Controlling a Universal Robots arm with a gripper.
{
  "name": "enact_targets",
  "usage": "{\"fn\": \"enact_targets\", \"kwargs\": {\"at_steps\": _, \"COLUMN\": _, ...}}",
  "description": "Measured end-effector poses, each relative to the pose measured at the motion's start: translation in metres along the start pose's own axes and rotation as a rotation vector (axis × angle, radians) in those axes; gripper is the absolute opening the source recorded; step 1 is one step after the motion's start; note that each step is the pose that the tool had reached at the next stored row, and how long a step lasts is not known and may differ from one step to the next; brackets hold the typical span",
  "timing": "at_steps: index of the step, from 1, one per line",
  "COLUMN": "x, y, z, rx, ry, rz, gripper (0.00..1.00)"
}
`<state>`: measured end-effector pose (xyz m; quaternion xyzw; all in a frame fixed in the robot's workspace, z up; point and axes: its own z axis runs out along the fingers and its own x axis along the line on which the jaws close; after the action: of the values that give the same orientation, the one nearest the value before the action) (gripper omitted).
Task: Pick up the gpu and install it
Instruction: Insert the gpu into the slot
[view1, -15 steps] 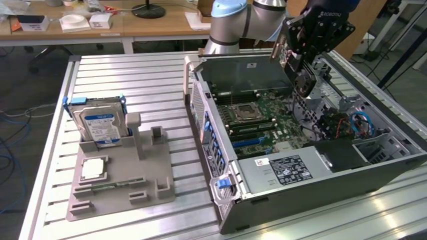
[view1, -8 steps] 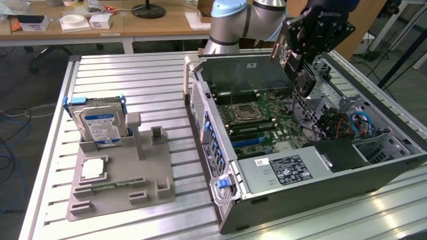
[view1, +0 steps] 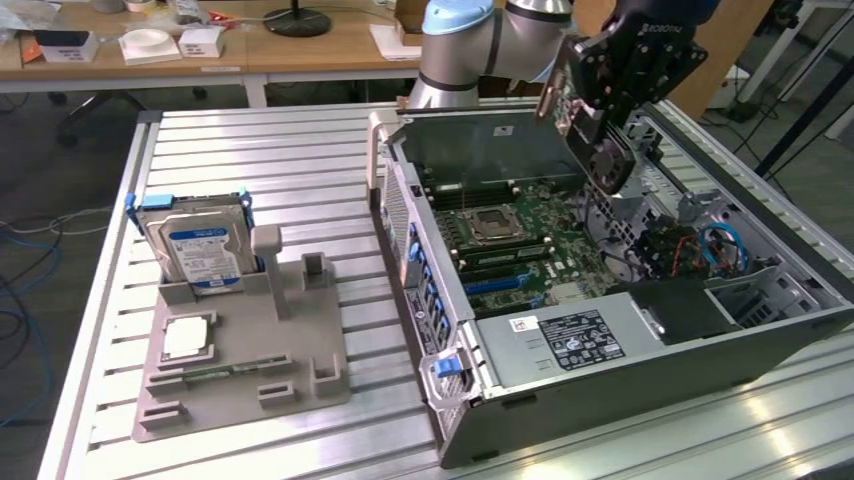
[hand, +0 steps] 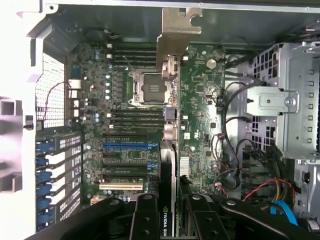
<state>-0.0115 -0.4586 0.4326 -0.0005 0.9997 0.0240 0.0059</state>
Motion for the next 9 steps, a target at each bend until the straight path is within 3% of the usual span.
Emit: {"fn": "enact_targets", "kwargs": {"at_steps": 9, "x": 0.0011, "y": -0.0004, "z": -0.0002, "rx": -0.0010, "ry": 0.0050, "rz": -0.102, "gripper": 0.26}}
